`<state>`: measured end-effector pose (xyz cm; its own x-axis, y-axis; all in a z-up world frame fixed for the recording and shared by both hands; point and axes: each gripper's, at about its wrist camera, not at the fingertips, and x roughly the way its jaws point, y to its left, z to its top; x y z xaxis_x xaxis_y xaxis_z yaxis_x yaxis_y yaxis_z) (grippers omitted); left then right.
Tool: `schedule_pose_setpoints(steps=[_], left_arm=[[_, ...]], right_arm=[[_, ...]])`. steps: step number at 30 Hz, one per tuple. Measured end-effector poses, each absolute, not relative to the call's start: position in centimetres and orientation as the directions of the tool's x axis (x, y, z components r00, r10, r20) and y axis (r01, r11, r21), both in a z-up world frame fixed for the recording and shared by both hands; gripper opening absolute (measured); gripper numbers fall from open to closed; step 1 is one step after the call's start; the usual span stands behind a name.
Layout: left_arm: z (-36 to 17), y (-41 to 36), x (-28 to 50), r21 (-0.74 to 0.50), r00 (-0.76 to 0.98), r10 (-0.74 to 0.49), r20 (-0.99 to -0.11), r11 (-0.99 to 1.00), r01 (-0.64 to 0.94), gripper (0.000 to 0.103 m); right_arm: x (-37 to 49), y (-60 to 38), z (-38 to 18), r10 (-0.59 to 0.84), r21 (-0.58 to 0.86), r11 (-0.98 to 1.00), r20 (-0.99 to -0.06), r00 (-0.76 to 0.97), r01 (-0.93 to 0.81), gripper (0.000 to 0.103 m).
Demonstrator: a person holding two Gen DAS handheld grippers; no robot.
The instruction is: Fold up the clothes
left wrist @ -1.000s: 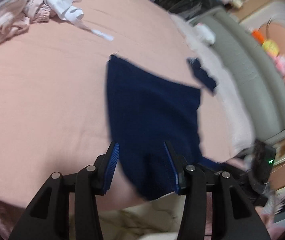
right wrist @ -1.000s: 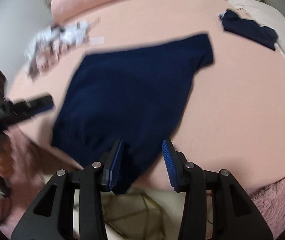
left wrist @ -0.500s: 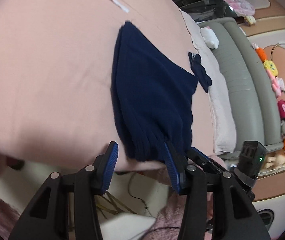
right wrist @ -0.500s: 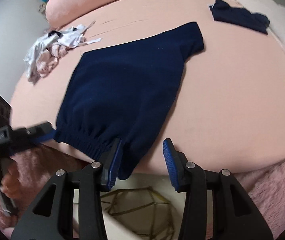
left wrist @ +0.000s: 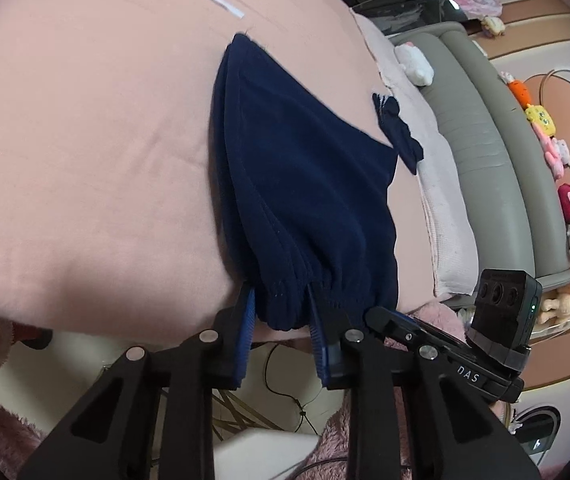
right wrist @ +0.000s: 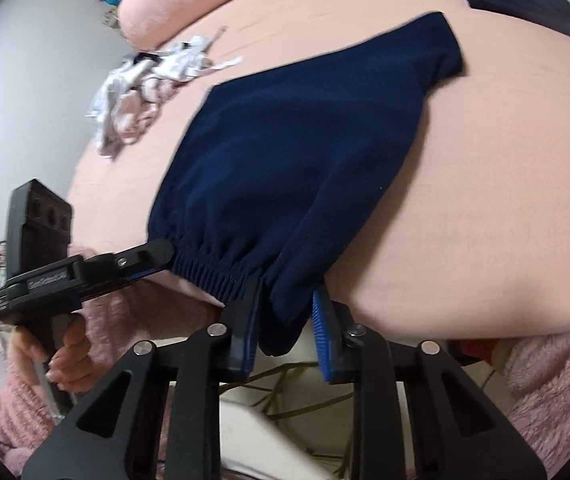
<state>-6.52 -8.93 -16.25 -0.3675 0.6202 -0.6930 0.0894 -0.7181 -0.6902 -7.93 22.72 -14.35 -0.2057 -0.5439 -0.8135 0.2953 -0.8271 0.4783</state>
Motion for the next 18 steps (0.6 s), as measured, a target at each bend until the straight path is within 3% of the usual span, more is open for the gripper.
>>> schedule_pose_setpoints(steps=[3,5,7,12,18], left_arm=[[-17.0,-8.6,-6.5,-0.68,-0.353,0.612,-0.708,-0.725,0.11,0.027],[-18.0,-8.5,-6.9,-0.681,-0.329,0.616,-0.715,-0.719,0.134,0.033],[-18.4,-8.7,-7.2,-0.699,-0.325,0.634,-0.702,-0.7,0.144,0.033],[-16.1,-8.3,-6.4,-0.699,-0.362,0.635,-0.682,-0.712,0.068,0.026],[-13.5,-9.6,-7.3,-0.759,-0.4,0.681,-0.613,-0.649,0.059,0.026]], right_arm=[[-7.7,22.1,-14.6,-0.522,0.452,-0.834,-0.832,-0.186,0.317,0.022],[-8.1,21.6,-15.8,-0.498,0.439,-0.845,-0.854,-0.15,0.306,0.031],[-8.3,21.6,-16.1,-0.5,0.441,-0.843,-0.854,-0.144,0.308,0.032],[-7.6,21.5,-14.2,-0.509,0.431,-0.839,-0.837,-0.2,0.333,0.018],[-8.7,22.1,-11.3,-0.614,0.54,-0.782,-0.752,-0.237,0.311,0.017]])
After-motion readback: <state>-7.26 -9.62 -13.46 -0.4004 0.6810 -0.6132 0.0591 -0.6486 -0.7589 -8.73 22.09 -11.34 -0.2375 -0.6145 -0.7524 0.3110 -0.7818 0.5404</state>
